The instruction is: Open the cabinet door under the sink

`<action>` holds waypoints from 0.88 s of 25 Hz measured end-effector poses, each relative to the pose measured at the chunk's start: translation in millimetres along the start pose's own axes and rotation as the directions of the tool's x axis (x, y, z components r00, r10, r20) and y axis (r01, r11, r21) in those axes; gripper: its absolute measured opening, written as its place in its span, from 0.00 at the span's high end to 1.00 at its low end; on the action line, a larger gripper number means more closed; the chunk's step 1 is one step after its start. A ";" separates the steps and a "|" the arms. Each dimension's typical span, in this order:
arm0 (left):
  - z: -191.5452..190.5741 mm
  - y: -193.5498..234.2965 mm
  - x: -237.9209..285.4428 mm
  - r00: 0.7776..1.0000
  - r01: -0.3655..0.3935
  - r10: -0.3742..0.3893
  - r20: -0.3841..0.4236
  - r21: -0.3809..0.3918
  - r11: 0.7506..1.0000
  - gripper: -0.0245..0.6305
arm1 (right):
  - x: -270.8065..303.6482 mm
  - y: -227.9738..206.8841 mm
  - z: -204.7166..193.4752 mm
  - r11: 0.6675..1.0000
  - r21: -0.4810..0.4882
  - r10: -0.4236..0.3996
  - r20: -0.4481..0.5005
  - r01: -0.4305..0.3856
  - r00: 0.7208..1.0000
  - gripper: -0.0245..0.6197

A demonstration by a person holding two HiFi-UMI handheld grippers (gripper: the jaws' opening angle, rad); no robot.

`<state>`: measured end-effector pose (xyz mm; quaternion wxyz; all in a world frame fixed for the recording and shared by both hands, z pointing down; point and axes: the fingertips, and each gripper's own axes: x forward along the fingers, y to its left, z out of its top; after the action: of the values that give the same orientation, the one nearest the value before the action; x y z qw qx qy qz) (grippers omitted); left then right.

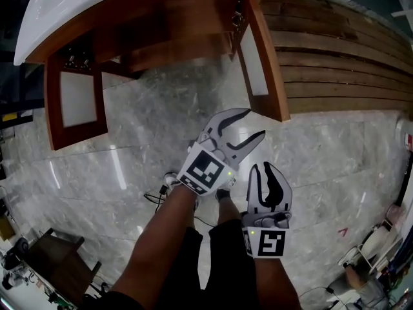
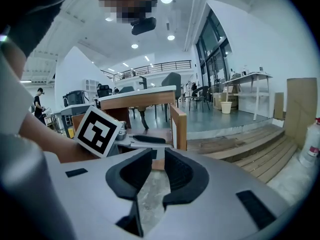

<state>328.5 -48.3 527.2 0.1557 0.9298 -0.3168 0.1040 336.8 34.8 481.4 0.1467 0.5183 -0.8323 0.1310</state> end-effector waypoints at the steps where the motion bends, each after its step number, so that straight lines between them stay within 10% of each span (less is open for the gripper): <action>1: 0.2 -0.6 -1.2 1.000 -0.003 0.003 0.003 -0.002 1.000 0.61 | 0.1 -1.8 2.0 1.000 0.000 -0.004 0.007 0.004 1.000 0.82; 22: 59.5 2.8 -148.1 0.978 -0.198 0.194 0.075 0.050 0.979 0.80 | -18.8 53.0 69.2 0.997 -0.040 0.064 0.121 -0.060 0.991 0.93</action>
<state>217.2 10.9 429.2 0.1070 0.9011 -0.4091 0.0954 289.4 47.4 406.9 0.1007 0.4964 -0.8577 0.0882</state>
